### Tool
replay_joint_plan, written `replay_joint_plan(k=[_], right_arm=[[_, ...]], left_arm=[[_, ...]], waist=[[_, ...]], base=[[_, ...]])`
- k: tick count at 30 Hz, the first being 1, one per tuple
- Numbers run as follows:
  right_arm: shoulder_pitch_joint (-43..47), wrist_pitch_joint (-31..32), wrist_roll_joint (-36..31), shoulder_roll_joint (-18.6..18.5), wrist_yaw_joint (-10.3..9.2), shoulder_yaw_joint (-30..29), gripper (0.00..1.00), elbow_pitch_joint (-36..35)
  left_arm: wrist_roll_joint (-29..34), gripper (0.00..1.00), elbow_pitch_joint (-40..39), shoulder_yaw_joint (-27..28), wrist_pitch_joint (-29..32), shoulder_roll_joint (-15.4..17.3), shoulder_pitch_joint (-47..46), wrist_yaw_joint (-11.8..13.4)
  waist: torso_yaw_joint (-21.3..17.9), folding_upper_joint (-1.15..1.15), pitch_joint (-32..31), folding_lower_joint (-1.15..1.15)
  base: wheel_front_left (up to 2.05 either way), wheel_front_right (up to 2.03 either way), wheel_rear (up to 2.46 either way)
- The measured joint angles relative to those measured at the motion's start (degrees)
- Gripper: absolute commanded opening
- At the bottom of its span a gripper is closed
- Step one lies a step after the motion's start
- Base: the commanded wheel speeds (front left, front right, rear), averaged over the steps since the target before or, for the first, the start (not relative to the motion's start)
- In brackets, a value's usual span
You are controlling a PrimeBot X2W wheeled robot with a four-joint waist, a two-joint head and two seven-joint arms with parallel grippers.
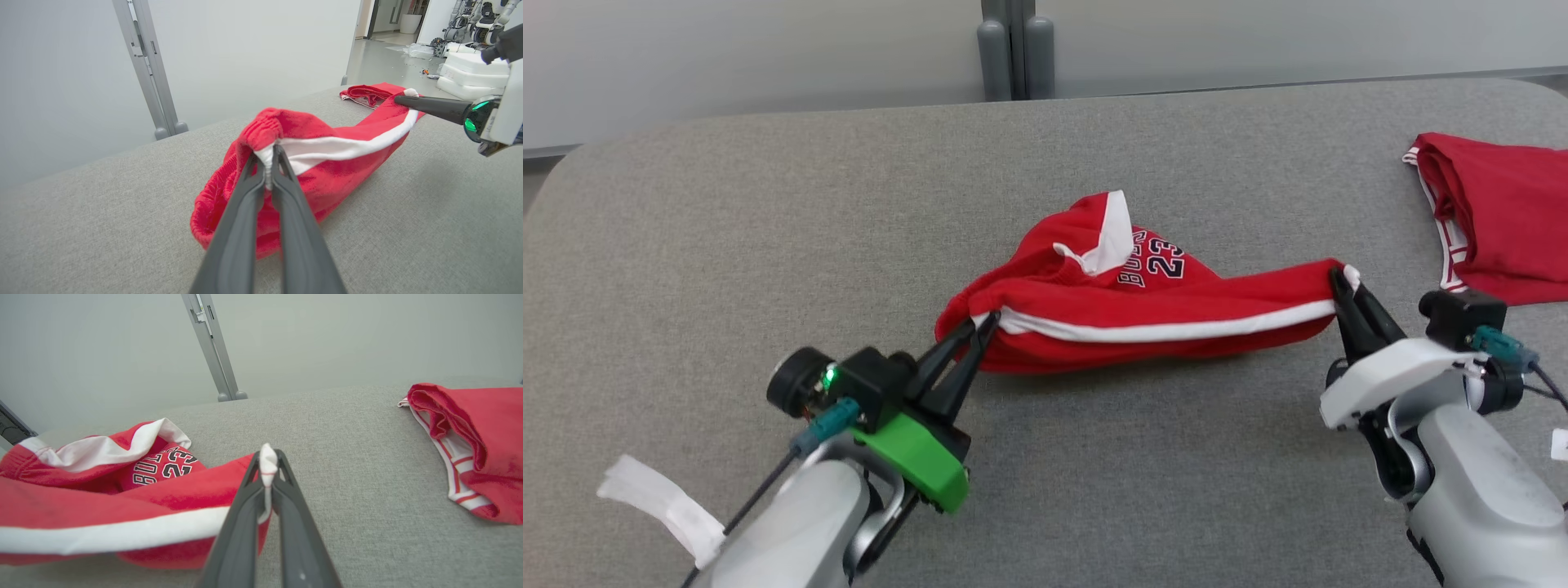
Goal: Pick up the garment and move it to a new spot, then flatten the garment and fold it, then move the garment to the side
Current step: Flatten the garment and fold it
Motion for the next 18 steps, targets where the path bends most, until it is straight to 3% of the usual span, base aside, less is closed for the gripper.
replay_joint_plan(k=[8, 15, 18], right_arm=[[-16.97, 4.32, 6.11, -0.93, -0.01, -0.09, 0.0, 0.3], [-40.59, 10.83, 9.29, 0.89, -0.02, -3.91, 0.0, 9.88], [-51.42, 11.29, 8.2, 1.43, -0.01, -4.88, 0.0, 14.1]], left_arm=[[-5.45, 0.0, 2.47, 3.28, 5.25, -1.82, -18.56, -1.58], [-14.72, 0.0, 12.3, 5.95, 8.67, -4.19, -42.41, -2.02], [-15.73, 0.0, 16.85, 5.32, 8.73, -3.74, -52.72, -2.03]], waist=[[-0.06, 0.0, 3.33, 0.0], [-1.02, 0.0, 9.27, 0.0], [-1.39, 0.0, 12.22, 0.0]], base=[[0.0, 0.0, 0.0], [0.0, 0.0, 0.0], [0.0, 0.0, 0.0]])
